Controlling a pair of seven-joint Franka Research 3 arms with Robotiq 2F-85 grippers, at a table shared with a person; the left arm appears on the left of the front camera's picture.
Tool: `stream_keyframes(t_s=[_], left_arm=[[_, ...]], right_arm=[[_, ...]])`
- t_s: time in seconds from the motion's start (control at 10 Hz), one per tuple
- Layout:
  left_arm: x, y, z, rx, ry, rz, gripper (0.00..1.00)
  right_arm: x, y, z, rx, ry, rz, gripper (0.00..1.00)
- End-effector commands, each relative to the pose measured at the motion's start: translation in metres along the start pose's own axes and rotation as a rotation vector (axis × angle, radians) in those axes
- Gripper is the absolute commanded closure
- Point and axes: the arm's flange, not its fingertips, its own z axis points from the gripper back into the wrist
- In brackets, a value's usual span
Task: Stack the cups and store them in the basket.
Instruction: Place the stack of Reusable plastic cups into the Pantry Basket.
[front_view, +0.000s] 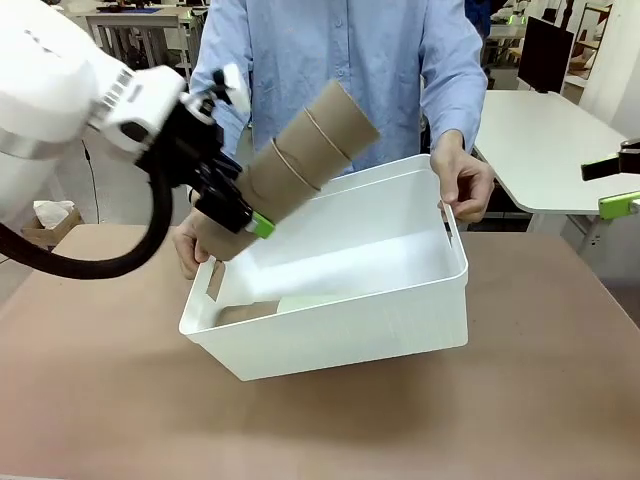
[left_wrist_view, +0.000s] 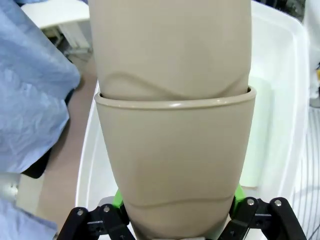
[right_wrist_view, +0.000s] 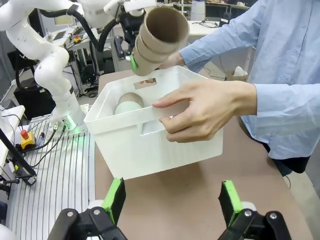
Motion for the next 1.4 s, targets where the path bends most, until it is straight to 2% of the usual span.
stream_keyframes(t_s=[0.0, 0.7, 1.3], left_arm=[[0.014, 0.01, -0.02, 0.021, 0.062, 0.006, 0.16], [0.01, 0.014, -0.098, 0.003, 0.252, -0.103, 0.16], [-0.005, 0.033, -0.132, 0.013, 0.303, -0.117, 0.16]], right_arm=[[0.002, -0.002, 0.001, 0.0, -0.014, 0.0, 0.0], [0.002, -0.002, 0.001, 0.0, -0.014, 0.0, 0.0], [0.002, -0.002, 0.001, 0.0, -0.014, 0.0, 0.0]])
